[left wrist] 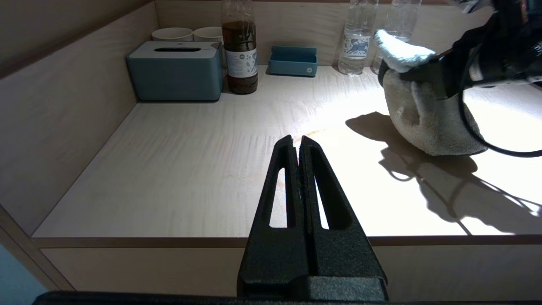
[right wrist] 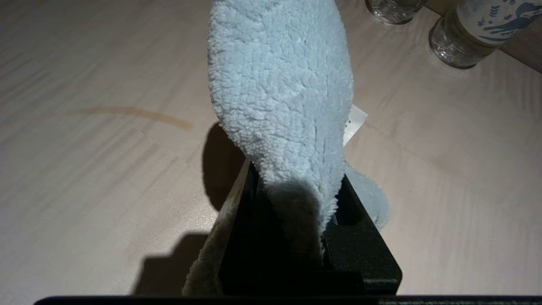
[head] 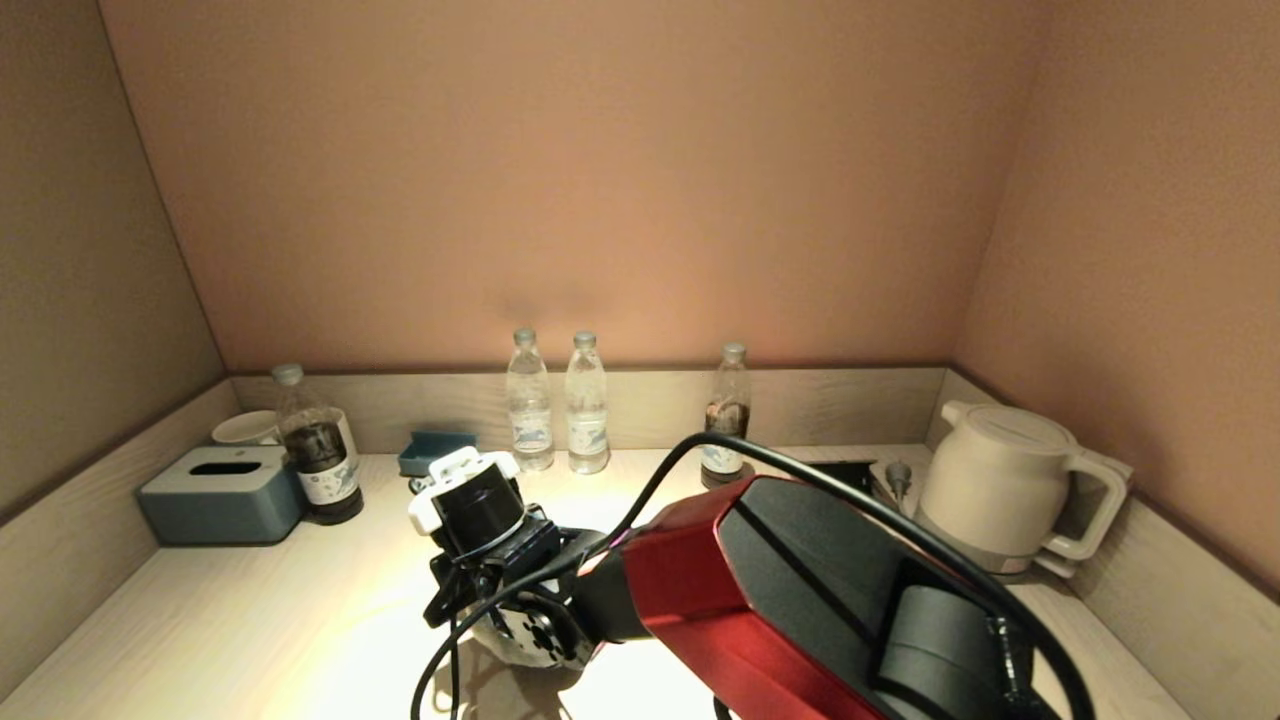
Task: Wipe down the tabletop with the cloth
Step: Place the tablecloth
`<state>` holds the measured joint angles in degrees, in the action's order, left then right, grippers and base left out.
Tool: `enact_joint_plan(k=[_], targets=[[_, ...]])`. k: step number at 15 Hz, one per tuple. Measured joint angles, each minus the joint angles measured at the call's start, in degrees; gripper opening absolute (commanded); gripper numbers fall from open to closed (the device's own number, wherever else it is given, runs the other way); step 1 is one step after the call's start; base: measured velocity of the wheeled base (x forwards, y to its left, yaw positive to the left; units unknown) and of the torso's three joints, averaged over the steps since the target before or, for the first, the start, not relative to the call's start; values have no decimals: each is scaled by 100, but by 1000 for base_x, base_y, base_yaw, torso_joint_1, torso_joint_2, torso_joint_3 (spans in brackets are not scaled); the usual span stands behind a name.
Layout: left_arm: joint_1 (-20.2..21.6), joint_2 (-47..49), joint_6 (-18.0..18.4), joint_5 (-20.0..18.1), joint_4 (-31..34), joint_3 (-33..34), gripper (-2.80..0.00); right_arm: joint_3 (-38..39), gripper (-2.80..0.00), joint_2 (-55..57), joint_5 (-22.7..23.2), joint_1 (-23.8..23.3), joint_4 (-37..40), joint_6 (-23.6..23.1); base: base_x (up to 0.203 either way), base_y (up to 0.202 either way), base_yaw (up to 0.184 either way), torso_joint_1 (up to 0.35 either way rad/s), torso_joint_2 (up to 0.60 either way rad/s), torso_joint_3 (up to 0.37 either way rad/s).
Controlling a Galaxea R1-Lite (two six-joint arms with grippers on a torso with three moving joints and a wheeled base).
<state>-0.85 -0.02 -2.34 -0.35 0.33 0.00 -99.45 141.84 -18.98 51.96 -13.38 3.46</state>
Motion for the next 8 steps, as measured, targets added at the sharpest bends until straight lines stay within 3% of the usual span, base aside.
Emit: enact_joint_plan(k=[6,7,8], targets=[[0,0,-2,2,2,0,-280,790,-280,-562,45,3,-265,425,0,0,0,0,0,0],[0,2,0,0,0,0,-280,848,0,-563,44,-13,-287,445,0,0,0,0,0,0],[0,1,-5,2,0,0,-280,869,0,-558,44,-11,-294,456,0,0,0,0,0,0]])
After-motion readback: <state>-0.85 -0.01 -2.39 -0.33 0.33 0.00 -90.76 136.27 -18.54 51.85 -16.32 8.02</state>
